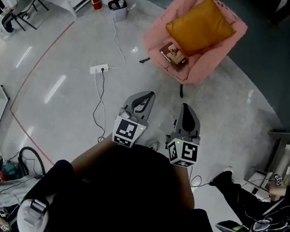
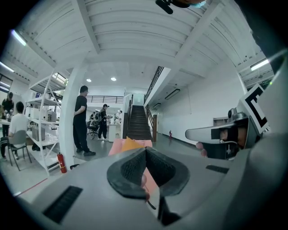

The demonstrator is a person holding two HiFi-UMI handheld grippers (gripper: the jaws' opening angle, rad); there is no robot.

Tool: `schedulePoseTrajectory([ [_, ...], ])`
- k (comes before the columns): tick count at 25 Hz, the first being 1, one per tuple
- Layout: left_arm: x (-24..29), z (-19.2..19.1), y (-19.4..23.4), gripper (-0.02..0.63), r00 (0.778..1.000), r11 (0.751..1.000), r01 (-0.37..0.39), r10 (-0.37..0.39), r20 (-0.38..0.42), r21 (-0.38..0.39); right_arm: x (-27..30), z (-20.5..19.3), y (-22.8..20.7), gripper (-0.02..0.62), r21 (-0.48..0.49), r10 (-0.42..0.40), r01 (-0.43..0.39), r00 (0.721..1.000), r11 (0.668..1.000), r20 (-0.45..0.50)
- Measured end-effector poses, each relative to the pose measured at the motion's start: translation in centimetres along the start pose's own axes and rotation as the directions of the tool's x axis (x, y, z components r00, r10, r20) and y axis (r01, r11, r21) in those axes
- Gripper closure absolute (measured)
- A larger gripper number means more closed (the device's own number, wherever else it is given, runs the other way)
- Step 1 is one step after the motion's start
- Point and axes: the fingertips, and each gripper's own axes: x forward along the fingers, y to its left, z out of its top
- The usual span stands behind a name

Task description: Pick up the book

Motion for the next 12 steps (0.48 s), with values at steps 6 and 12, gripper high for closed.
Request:
schedulePoseTrajectory([
  [6, -0.6, -0.6, 1.8, 0.598, 1.0, 1.0, 0.005, -0.005, -0.006, -0.018, 0.8, -0.5, 1.6, 0.594, -0.009, -0.003, 0.003, 1.0, 1.0, -0.002],
  [12, -1.1, -1.3, 3.9, 0.598, 1.0, 0.999, 0.022, -0.023, -0.018, -0.031, 1.8, -1.4, 2.5, 0.593, 0.026, -0.045, 0.046, 0.999, 0.999, -0.017],
])
